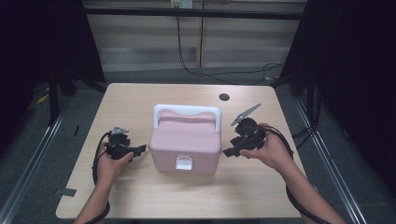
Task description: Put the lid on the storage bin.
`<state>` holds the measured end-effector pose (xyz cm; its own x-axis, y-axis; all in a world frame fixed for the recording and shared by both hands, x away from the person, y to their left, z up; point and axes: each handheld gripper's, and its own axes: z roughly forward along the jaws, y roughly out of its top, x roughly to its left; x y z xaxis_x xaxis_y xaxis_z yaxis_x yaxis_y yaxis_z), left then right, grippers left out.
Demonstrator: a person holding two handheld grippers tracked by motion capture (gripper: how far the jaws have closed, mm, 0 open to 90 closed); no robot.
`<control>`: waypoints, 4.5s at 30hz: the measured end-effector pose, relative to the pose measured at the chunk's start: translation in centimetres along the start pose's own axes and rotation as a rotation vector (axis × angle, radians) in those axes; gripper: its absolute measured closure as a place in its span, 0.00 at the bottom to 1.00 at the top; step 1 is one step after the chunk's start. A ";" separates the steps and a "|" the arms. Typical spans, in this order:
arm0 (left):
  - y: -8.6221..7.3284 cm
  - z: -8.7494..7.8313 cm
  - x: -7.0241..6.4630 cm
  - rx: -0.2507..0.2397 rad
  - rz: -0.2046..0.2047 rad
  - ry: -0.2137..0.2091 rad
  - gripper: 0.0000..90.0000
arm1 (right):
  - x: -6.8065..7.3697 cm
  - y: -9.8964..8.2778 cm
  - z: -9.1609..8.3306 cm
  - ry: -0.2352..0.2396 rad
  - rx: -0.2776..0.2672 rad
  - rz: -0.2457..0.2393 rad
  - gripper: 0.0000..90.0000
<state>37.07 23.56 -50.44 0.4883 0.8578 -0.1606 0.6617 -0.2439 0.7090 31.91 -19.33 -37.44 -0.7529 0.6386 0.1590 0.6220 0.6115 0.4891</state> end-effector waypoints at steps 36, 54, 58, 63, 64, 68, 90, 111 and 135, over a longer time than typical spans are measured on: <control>-0.7 0.4 -0.7 -0.010 0.109 0.009 0.11 | -1.6 -4.5 1.2 -0.031 -0.057 -0.019 0.24; -0.6 0.5 -1.1 0.016 0.163 0.034 0.09 | -2.3 -6.7 1.8 -0.024 -0.101 -0.018 0.23; -0.6 0.5 -1.2 0.016 0.169 0.036 0.09 | -2.5 -7.3 2.0 -0.027 -0.097 -0.023 0.24; -0.6 0.5 -1.2 0.016 0.169 0.036 0.09 | -2.8 -8.1 2.4 -0.031 -0.083 -0.021 0.24; -0.6 0.5 -1.2 0.016 0.170 0.036 0.09 | -2.8 -8.3 2.5 -0.030 -0.084 -0.020 0.24; -0.6 0.5 -1.2 0.016 0.169 0.036 0.09 | -3.0 -8.9 2.9 -0.031 -0.078 -0.021 0.24; -0.6 0.5 -1.2 0.016 0.170 0.036 0.09 | -4.0 -11.9 5.0 -0.025 -0.048 0.008 0.24; -0.6 0.5 -1.2 0.017 0.170 0.036 0.09 | -3.9 -13.0 5.6 -0.041 -0.100 -0.047 0.21; -0.6 0.5 -1.2 0.017 0.170 0.036 0.09 | -3.4 -14.9 6.0 -0.077 -0.220 -0.112 0.18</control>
<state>36.37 22.47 -51.07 0.5738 0.8189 -0.0147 0.5812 -0.3945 0.7118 26.50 -27.82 -50.43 -0.7909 0.6112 0.0317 0.4675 0.5698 0.6758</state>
